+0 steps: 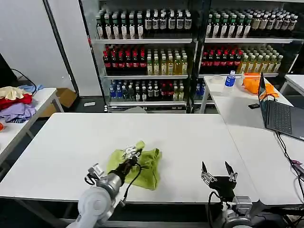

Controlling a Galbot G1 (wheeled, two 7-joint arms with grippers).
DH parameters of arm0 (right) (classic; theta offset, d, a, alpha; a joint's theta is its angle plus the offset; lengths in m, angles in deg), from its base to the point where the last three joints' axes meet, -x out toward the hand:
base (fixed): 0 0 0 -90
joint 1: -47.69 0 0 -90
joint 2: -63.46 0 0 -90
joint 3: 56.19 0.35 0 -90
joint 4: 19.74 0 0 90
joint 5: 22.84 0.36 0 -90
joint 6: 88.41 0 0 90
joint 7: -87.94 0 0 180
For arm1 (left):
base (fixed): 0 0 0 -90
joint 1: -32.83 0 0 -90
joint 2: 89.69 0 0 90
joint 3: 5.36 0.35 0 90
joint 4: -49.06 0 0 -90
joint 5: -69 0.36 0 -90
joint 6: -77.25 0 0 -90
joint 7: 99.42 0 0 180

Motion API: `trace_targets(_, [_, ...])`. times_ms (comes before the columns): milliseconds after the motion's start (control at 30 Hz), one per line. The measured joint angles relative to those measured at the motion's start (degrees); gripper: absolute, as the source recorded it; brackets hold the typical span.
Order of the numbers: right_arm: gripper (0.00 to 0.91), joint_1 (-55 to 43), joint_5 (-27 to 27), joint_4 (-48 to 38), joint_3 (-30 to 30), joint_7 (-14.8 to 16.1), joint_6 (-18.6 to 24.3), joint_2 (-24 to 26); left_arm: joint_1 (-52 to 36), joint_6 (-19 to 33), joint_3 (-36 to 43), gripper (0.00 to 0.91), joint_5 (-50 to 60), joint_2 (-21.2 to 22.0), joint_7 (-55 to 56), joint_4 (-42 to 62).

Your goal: Fold and organize the clothes.

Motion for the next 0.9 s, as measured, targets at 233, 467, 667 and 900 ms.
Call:
trace_targets(233, [0.907,-1.1,0.4,-0.5,-0.4,0.1,-0.1,-0.4,1.0,-0.5,0.8,0.907,3.7,0.7,-1.3,-0.7])
trace_targets(467, [0.907,-1.6,0.8,-0.5,-0.4,0.1,-0.2,-0.2,2.1,-0.4,-1.6,0.907,5.6,-1.7,-2.2,-1.5])
trace_targets(667, [0.907,-1.7,0.8,-0.8,-0.3,0.1,-0.3,0.2,1.4,-1.0,-6.0,0.907,8.0,-6.3,-3.5,1.5])
trace_targets(900, [0.907,-1.4,0.8,-0.6,0.3,0.0,-0.6,0.2,0.0,-3.5,-8.3,0.907,9.5,-9.0,-5.3,6.8])
